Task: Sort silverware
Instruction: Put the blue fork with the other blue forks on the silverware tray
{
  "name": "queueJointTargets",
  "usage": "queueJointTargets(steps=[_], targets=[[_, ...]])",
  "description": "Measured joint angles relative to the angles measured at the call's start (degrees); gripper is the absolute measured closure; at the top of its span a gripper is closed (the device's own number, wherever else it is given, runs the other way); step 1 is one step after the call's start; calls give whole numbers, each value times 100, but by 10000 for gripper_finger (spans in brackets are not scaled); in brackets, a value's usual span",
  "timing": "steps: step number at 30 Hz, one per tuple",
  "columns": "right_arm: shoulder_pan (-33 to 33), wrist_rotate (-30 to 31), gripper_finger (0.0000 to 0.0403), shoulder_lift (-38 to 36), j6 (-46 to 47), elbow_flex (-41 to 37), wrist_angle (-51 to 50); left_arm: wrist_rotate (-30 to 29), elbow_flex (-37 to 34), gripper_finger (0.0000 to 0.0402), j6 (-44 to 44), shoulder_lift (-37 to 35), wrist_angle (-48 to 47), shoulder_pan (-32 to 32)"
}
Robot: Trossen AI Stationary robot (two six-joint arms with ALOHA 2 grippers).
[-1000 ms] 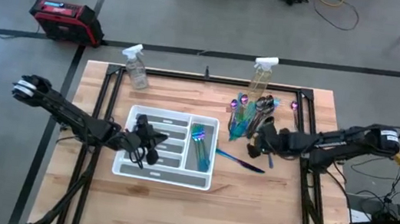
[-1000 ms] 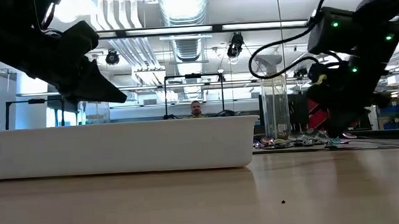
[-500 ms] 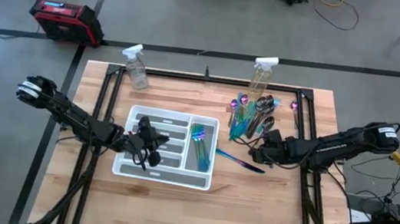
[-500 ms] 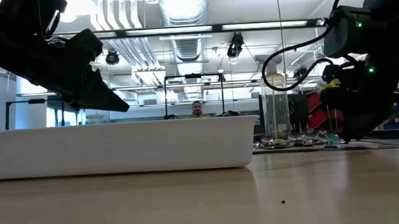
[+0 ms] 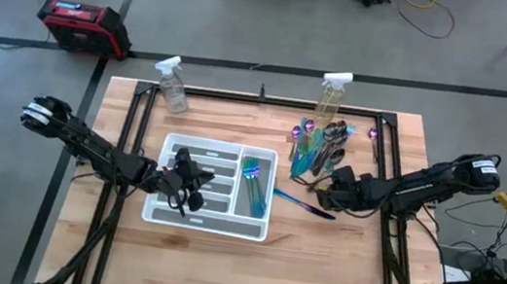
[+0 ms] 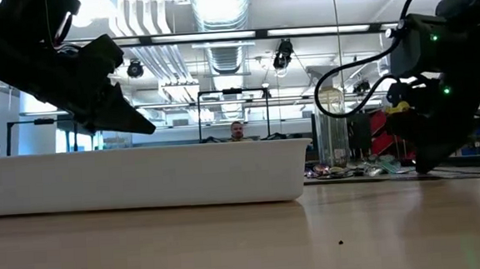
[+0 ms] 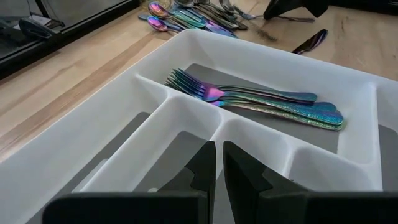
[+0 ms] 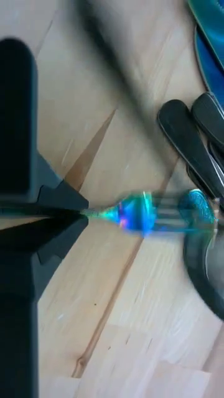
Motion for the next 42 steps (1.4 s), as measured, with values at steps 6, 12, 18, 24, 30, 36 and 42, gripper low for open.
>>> queueJointTargets(steps=[6,12,18,24,30,36,42], targets=[[304,253,400,-153,-122,593,-163,4,0,386,127,-100,-140,-4],[612,678,401,36,-445,1375,114,-14,-4,386,157,-244,-562,-4],[593,436,402,799,-888,1888,1702,-541,-26,386,41,-289,-960,-9],[391,151,402,1814,-1337,2868,2455,-616,-42,386,-16,-283,-954,-9],[349,349,403,2621,-1791,4040,2482,-617,-48,386,-225,-265,-933,-9],[212,319,403,3295,-1817,4668,2323,-612,-58,386,-508,-266,-802,-48],[126,258,403,3655,-1294,4680,2024,-567,-71,386,-375,-180,-708,-153]])
